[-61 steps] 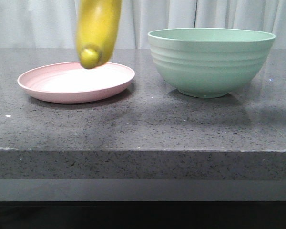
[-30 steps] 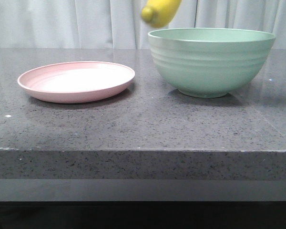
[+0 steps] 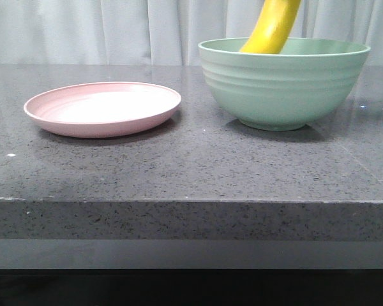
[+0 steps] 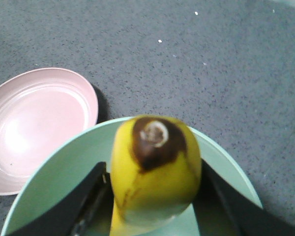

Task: Transfer banana from pink plate to green bowl

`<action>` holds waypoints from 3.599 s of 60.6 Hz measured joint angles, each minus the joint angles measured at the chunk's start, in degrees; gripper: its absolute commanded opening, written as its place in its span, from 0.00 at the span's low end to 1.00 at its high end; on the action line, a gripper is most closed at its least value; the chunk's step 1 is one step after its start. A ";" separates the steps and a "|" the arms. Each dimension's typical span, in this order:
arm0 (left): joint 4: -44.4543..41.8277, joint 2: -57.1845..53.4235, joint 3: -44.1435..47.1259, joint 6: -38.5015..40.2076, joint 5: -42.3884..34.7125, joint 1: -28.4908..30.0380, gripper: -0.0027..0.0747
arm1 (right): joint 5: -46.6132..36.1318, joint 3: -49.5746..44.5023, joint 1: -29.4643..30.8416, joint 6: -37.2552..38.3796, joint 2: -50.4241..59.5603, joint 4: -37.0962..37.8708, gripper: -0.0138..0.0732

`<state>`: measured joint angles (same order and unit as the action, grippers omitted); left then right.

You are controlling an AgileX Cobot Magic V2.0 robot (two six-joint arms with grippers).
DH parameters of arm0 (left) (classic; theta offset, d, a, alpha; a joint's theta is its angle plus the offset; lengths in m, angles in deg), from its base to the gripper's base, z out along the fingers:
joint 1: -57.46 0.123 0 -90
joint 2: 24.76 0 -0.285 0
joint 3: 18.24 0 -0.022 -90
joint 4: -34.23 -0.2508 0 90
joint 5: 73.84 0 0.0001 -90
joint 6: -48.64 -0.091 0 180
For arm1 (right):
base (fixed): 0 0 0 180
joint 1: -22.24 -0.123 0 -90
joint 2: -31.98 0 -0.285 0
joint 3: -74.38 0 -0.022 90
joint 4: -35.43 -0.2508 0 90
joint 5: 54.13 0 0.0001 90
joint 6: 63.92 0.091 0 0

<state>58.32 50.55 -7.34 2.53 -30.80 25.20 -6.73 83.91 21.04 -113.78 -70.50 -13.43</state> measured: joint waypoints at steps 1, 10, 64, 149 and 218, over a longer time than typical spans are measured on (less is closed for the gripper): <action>0.00 0.00 0.00 0.00 0.00 0.00 0.76 | 0.13 0.00 0.16 0.37 -0.34 -0.29 0.49; 0.00 0.00 0.00 0.00 0.00 0.00 0.76 | 1.05 0.00 0.73 1.40 -3.53 -1.46 0.64; 0.00 0.00 0.00 0.00 0.00 0.00 0.76 | 13.16 -2.13 -3.91 26.54 14.44 22.96 0.70; 0.00 0.00 0.00 0.00 -0.03 0.00 0.01 | 0.45 -36.63 -9.11 37.39 57.81 30.10 0.08; 12.25 -55.91 49.42 7.30 -27.69 31.42 0.01 | 1.86 -36.63 -9.11 37.49 57.89 29.41 0.08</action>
<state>70.57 -5.36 42.08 9.82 -58.49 56.62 -4.87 47.28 11.93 -76.29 -12.61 15.97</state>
